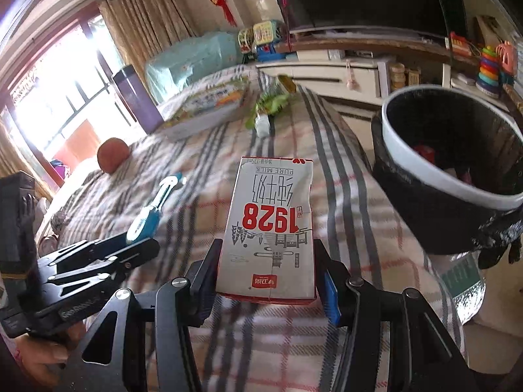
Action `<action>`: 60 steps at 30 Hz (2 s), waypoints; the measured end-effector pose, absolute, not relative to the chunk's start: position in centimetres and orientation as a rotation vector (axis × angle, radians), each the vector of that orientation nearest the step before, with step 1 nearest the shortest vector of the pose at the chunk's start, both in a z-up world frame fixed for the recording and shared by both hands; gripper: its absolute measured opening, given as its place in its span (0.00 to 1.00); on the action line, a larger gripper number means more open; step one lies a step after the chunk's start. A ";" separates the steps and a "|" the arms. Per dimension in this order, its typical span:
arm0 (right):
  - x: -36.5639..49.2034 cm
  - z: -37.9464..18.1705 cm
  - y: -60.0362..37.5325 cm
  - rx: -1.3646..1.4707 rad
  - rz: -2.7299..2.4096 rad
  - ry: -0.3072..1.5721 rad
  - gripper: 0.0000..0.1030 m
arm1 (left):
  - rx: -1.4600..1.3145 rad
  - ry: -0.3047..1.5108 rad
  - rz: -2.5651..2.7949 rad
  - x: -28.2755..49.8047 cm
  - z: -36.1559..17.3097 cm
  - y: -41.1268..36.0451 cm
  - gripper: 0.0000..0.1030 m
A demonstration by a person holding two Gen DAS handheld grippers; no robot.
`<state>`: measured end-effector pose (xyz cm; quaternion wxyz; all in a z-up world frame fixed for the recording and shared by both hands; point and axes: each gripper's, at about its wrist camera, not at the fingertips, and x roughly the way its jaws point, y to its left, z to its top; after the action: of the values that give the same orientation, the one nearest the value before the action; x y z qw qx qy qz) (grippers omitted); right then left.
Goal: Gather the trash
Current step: 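Carry the blue toy and milk carton over the bin with both tools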
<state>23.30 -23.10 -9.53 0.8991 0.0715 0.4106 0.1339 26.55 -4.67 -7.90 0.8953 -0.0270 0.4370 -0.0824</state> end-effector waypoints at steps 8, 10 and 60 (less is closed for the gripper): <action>22.7 -9.7 -23.6 0.163 0.270 0.840 0.55 | -0.059 0.906 -0.178 25.9 -7.8 -5.2 0.43; 22.7 -9.7 -23.6 0.159 0.266 0.837 0.55 | -0.061 0.907 -0.182 25.7 -7.7 -5.3 0.43; 19.1 -4.5 -36.1 0.287 0.116 0.670 0.50 | 0.069 0.847 -0.424 26.8 -3.3 -17.9 0.43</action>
<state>19.08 -36.13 -4.45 0.9327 0.1402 0.3275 0.0566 26.76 -17.94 -3.35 0.8895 0.0333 0.4076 -0.2041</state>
